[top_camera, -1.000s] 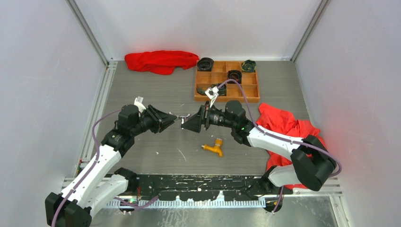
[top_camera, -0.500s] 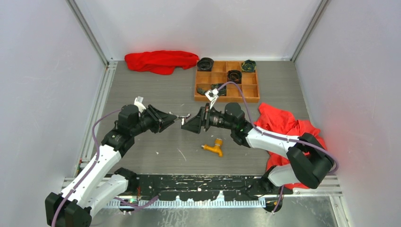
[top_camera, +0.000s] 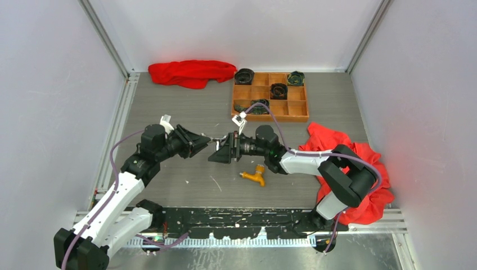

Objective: Install the water faucets

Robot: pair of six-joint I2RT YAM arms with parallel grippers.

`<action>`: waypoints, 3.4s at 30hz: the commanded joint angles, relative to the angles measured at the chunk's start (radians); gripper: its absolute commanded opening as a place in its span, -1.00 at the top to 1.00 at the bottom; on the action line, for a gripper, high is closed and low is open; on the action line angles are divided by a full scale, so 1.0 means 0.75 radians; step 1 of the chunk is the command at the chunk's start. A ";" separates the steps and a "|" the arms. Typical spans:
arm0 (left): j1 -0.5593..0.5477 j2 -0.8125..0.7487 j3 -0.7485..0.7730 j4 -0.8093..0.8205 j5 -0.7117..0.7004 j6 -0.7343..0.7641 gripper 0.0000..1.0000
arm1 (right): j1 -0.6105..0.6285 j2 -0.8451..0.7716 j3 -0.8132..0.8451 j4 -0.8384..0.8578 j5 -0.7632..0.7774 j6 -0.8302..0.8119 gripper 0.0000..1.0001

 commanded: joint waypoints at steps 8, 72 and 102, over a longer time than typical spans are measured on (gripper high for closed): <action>-0.003 -0.003 0.028 0.140 0.027 0.021 1.00 | 0.007 -0.114 -0.016 0.531 -0.144 0.225 -1.00; -0.005 -0.033 0.070 0.119 0.064 0.063 1.00 | -0.033 -0.557 0.055 -0.390 0.467 -0.410 -1.00; -0.005 0.141 0.221 0.186 0.348 0.009 1.00 | -0.011 -0.931 -0.178 -0.361 0.006 -1.521 -0.62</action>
